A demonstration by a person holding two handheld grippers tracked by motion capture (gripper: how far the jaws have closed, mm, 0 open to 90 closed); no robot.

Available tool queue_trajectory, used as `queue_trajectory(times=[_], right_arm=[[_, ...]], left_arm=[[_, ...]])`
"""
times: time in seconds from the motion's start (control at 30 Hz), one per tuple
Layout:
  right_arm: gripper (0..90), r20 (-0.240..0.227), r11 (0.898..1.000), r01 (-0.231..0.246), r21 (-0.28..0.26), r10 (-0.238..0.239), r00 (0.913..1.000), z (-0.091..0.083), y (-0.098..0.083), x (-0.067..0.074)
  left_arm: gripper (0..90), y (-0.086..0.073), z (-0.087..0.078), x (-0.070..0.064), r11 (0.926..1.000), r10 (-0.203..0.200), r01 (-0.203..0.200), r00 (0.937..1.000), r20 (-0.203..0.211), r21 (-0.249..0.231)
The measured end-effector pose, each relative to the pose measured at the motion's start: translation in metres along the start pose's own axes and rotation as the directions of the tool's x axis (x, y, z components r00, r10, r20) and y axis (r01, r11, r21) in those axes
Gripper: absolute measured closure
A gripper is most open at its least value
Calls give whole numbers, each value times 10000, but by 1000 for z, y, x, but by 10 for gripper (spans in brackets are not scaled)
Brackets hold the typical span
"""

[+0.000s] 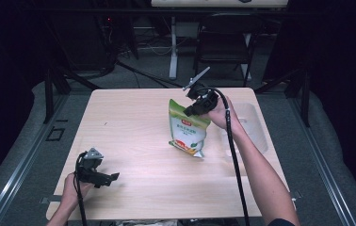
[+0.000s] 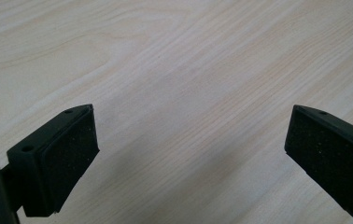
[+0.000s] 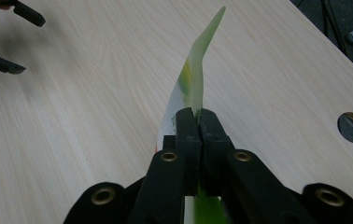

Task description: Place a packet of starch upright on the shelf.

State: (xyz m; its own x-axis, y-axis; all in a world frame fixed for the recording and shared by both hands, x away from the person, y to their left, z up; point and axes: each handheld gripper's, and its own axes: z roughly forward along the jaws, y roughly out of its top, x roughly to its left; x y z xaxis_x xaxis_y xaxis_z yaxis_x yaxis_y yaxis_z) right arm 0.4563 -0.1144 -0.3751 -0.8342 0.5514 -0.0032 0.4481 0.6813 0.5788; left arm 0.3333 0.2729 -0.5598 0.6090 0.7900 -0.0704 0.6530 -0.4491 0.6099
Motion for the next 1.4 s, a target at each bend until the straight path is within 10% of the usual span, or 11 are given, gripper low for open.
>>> queue_trajectory(times=[1.4], right_arm=[[891, 941, 9997, -178, -154, 192, 9954, -39, 14, -38]], left_arm=[[21, 0, 1, 0, 9999, -108, 108, 9999, 37, -47]])
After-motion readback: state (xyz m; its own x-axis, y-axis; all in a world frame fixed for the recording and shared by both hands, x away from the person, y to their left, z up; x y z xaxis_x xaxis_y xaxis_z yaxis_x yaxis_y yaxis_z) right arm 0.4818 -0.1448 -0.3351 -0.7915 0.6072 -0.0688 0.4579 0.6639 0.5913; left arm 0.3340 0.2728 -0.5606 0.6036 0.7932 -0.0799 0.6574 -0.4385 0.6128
